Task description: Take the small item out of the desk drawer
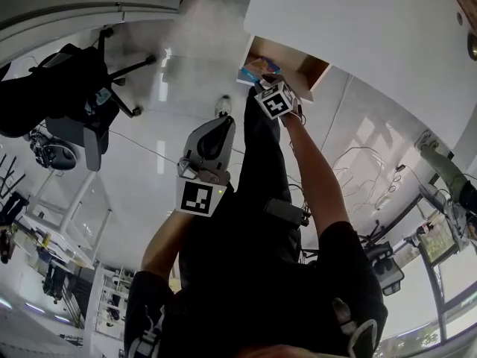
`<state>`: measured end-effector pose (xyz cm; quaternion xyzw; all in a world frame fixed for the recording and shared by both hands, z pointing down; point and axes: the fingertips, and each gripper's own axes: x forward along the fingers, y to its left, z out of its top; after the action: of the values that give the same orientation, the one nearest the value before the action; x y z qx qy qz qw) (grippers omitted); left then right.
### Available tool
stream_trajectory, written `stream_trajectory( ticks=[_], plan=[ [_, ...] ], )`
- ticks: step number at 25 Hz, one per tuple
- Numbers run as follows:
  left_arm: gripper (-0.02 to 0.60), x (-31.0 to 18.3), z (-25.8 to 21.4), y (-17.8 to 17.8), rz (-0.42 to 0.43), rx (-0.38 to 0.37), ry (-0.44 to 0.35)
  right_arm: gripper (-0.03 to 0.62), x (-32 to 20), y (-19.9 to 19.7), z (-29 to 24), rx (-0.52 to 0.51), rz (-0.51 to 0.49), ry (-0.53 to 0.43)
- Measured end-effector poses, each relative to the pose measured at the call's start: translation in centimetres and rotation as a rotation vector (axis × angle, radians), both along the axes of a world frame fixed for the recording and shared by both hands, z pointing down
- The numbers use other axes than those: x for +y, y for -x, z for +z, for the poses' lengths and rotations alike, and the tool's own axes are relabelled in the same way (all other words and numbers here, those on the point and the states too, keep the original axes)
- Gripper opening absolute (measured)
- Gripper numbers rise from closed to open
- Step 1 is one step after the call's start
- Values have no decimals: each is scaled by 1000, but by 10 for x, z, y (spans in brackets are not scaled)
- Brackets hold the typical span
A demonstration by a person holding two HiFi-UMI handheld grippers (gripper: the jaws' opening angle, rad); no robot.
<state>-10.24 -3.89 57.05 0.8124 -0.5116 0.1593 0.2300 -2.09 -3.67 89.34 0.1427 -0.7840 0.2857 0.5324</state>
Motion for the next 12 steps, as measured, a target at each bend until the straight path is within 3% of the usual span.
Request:
stream_trajectory(
  ticks=[3,8,12],
  plan=[
    [9,9,20,-3,-26,26,126,126,-2,-2,5,-5,-1,5],
    [9,3,33,-10,-6,18,121,151,-6,-5,4,-40,22,20],
    [11,0,48,-17,21,42,169,156,-8,-11,1,-55,32,5]
  ],
)
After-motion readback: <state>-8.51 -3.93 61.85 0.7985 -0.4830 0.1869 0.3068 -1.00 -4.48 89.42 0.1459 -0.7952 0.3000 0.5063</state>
